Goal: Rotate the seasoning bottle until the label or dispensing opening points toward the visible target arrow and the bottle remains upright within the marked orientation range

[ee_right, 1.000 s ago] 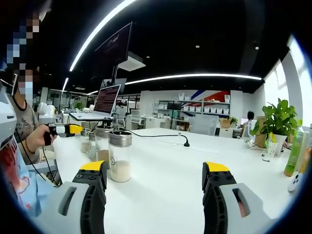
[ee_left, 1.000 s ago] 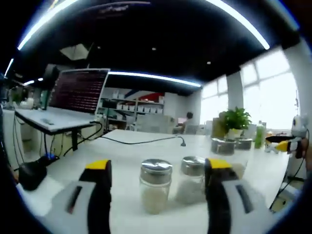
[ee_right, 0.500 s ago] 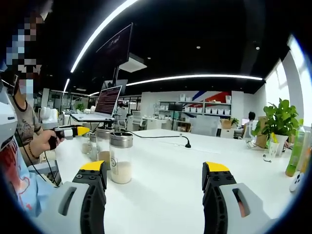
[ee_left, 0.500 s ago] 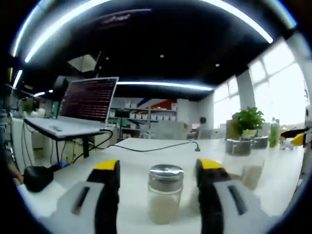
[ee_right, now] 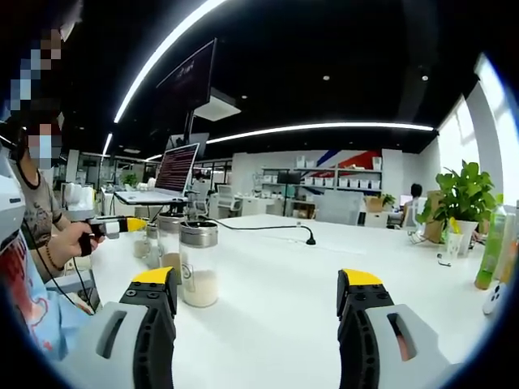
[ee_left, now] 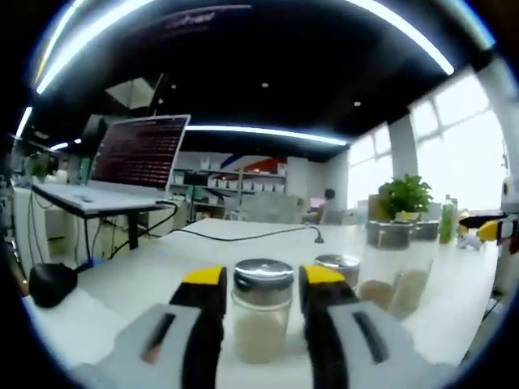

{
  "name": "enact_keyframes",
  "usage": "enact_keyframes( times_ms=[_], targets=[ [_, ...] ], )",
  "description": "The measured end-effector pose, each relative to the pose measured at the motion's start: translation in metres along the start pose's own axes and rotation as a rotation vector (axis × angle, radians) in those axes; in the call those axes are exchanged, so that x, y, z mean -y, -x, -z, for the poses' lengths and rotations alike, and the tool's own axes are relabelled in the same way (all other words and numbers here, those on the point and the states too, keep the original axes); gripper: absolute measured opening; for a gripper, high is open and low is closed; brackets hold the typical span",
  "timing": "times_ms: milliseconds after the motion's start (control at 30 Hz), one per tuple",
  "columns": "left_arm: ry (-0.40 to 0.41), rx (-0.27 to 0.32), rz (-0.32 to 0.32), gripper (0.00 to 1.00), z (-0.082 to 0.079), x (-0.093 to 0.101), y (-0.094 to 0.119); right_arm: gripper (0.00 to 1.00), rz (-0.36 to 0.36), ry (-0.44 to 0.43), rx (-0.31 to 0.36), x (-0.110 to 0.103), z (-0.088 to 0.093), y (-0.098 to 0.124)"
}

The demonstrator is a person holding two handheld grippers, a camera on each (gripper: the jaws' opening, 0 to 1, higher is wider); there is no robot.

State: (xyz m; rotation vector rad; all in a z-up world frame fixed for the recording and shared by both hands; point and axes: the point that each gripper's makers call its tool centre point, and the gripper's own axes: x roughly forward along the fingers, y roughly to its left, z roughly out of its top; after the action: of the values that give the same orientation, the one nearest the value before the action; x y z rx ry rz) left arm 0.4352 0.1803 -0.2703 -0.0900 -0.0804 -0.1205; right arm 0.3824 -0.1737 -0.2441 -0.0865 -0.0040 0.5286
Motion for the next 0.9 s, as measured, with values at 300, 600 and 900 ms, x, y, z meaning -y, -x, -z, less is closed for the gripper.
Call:
enact_keyframes(
  times_ms=[300,600,900],
  targets=[
    [-0.023,0.008,0.021,0.32,0.0013,0.0017,0.0003,0.83,-0.019,0.012,-0.003,-0.0032,0.0005,-0.0018],
    [-0.006,0.008,0.053,0.31,0.0014,0.0033,-0.0032,0.83,-0.031,0.017,-0.002,-0.0049,0.001,-0.0058],
    [-0.007,0.004,0.068,0.31,-0.001,0.0028,-0.0046,0.83,-0.031,0.013,-0.01,-0.004,0.0017,-0.008]
  ],
)
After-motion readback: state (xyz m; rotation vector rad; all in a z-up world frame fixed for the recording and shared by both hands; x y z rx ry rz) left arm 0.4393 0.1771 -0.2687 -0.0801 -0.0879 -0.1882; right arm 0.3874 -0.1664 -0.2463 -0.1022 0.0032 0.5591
